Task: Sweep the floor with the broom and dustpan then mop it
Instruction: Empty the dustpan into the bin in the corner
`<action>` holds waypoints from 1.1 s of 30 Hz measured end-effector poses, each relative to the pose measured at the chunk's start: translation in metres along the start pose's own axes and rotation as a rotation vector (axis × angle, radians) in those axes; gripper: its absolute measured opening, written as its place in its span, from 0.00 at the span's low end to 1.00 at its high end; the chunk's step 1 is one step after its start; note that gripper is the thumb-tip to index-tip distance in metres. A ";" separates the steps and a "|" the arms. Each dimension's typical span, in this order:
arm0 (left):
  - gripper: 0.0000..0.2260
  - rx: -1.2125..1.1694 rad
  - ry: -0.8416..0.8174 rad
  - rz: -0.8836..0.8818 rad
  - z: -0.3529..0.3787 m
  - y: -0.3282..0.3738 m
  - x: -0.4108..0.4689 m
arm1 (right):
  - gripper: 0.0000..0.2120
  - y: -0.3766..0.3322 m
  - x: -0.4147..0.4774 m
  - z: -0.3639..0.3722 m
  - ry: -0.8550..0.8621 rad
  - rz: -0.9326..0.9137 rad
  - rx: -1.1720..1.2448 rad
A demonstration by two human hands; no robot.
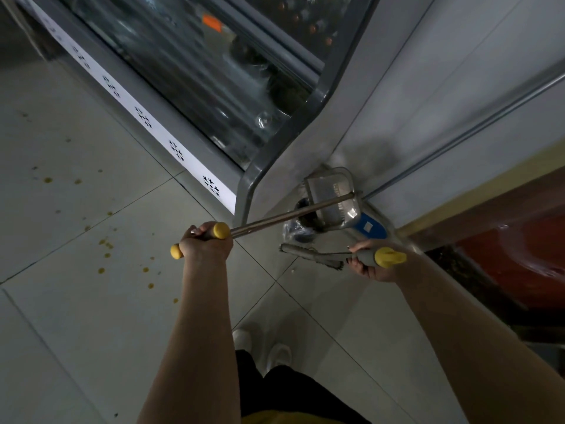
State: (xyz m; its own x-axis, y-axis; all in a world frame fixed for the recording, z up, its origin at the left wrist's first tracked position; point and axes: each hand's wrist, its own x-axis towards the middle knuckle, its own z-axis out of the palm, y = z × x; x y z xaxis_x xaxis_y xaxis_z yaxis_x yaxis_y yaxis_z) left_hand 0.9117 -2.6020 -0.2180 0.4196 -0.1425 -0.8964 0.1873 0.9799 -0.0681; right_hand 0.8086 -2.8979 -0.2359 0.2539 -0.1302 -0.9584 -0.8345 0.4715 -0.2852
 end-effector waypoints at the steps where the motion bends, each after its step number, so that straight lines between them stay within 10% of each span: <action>1: 0.17 -0.059 -0.015 -0.038 0.003 -0.001 0.000 | 0.08 -0.001 -0.001 0.001 0.005 0.010 -0.015; 33: 0.26 -0.062 -0.174 -0.104 0.034 -0.035 -0.007 | 0.06 -0.014 -0.005 -0.023 -0.033 -0.075 0.041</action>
State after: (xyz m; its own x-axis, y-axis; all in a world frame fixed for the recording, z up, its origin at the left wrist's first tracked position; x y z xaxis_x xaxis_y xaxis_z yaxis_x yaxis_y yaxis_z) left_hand 0.9320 -2.6402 -0.1944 0.5491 -0.2600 -0.7943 0.1850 0.9646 -0.1878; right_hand 0.8076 -2.9243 -0.2276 0.3317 -0.1385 -0.9332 -0.7918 0.4968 -0.3552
